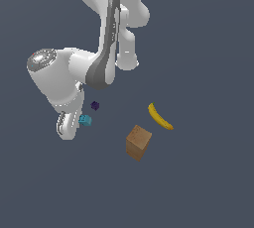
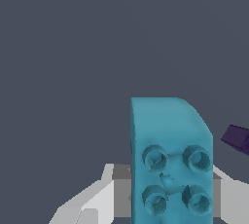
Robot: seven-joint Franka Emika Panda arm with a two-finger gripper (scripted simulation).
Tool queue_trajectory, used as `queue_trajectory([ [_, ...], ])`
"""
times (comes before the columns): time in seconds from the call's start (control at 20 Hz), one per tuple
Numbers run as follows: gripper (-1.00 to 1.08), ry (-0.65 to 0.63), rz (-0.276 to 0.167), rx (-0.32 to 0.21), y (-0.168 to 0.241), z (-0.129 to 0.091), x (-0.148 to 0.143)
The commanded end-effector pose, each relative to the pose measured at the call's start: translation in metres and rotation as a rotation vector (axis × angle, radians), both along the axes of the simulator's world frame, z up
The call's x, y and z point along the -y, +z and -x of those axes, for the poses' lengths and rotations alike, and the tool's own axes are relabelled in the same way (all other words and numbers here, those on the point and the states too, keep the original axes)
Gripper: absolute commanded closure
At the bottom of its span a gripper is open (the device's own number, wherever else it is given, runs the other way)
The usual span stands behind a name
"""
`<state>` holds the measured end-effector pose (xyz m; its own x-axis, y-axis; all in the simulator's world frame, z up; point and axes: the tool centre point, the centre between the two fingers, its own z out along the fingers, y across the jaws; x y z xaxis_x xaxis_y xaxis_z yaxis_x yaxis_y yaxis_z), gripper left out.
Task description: Pick up a designated object from a clutter of objects.
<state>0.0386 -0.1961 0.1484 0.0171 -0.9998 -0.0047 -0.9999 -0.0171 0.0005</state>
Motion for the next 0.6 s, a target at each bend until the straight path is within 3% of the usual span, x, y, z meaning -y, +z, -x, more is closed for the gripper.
queue_trajectory([
  [0.0, 1.08, 0.000, 0.000, 0.001, 0.021, 0.012, -0.001],
  [0.55, 1.08, -0.001, 0.000, 0.001, 0.114, 0.062, -0.003],
])
